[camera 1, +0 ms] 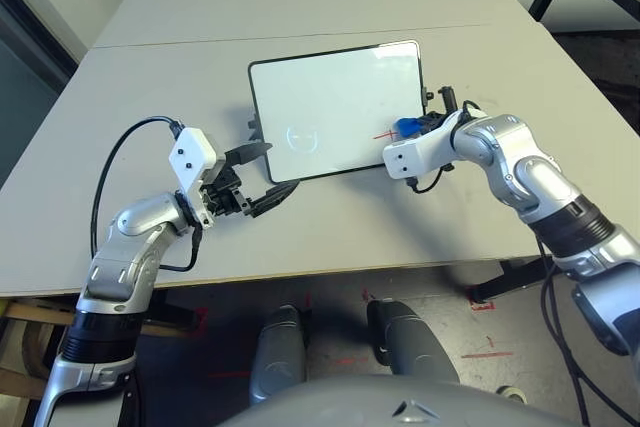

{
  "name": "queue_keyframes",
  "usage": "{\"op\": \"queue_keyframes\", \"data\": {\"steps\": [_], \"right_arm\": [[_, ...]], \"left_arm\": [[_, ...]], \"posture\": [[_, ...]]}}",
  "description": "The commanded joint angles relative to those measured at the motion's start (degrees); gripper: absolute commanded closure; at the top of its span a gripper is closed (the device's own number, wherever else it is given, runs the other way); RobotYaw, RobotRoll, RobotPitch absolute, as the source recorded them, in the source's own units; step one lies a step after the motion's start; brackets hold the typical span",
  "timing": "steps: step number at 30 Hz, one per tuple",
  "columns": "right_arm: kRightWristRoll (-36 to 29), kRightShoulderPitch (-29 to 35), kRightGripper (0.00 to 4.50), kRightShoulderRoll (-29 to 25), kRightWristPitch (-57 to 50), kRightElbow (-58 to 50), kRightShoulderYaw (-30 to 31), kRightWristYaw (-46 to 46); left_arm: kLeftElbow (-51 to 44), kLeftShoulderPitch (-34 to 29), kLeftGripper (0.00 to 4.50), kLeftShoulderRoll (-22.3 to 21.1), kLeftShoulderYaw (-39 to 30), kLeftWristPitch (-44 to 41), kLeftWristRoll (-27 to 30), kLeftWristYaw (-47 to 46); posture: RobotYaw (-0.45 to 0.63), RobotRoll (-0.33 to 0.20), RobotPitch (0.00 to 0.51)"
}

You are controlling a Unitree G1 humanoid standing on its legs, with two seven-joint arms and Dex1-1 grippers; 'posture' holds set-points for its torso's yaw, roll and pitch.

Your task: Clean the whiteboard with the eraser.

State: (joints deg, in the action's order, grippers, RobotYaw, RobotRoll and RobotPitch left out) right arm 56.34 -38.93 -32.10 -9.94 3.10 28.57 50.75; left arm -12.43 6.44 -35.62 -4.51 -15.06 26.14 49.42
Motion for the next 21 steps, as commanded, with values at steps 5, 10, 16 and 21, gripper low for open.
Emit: {"op": "queue_keyframes", "data": {"steps": [5,10,16,21], "right_arm": [[0.94,3.83,4.37,5.33,1.06,1.0,5.34,1.44],[1.59,2.71,4.37,8.22,1.48,1.55,6.39,0.76],[1.78,-0.39,4.37,11.4,1.27,3.89,6.72,-0.39],[2.16,-1.41,4.37,10.72,1.09,5.01,6.16,-0.43]], "left_arm": [[-1.53,-1.31,0.0,-2.18,-1.69,-1.73,0.62,0.37],[-2.78,-1.93,0.0,-3.11,-2.7,-2.85,1.0,0.16],[-4.3,-2.24,0.0,-3.15,-2.78,-4.12,1.18,-0.37],[-4.71,-1.48,0.0,-2.75,-2.24,-4.82,1.14,-0.57]], "posture": [[-0.05,0.0,0.166],[-0.04,0.0,0.171],[-0.04,0.0,0.166],[-0.05,0.0,0.162]]}}
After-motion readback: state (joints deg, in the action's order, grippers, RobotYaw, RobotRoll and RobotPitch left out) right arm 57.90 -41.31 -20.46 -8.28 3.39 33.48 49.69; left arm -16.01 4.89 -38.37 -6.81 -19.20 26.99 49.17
